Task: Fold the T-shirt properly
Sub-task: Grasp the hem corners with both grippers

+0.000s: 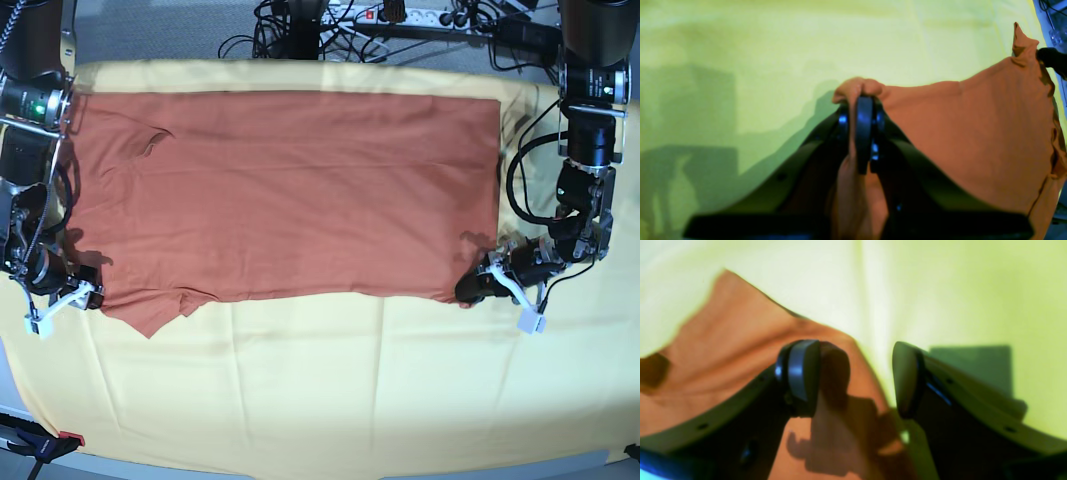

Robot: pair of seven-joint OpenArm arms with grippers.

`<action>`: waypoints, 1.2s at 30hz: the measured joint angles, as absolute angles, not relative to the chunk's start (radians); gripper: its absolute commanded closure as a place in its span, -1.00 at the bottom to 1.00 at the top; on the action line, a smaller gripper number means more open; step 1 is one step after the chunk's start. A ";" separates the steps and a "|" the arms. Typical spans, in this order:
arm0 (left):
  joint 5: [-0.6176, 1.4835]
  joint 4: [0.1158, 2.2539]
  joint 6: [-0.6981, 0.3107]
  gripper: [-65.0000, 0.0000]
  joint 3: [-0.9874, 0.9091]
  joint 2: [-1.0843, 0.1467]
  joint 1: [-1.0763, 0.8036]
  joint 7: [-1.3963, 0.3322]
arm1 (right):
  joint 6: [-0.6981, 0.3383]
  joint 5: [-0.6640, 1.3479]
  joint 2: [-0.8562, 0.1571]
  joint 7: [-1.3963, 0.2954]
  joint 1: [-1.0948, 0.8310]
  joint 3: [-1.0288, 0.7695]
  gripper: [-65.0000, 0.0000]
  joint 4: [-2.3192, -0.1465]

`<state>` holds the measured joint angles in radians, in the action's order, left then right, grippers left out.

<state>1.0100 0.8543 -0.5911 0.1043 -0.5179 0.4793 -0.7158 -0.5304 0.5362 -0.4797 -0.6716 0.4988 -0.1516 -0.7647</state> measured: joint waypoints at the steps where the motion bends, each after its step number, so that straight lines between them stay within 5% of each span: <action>1: 1.010 0.854 -0.591 1.00 0.104 -0.518 0.479 -0.715 | -0.532 0.536 -0.476 -0.669 0.499 -0.152 -0.03 -0.765; 7: 1.010 0.854 -0.591 1.00 0.104 -0.518 0.480 -0.715 | -0.524 0.534 -0.481 -0.622 0.503 -0.152 0.99 -0.764; 24: 0.897 0.854 -0.595 1.00 0.104 -0.506 0.580 -0.601 | -0.465 0.400 -0.479 -0.583 0.549 -0.152 1.00 -0.764; 36: 1.026 0.854 -0.690 1.00 0.104 -0.487 0.587 -0.776 | -0.667 0.452 -0.483 -0.653 0.543 -0.152 1.00 -0.764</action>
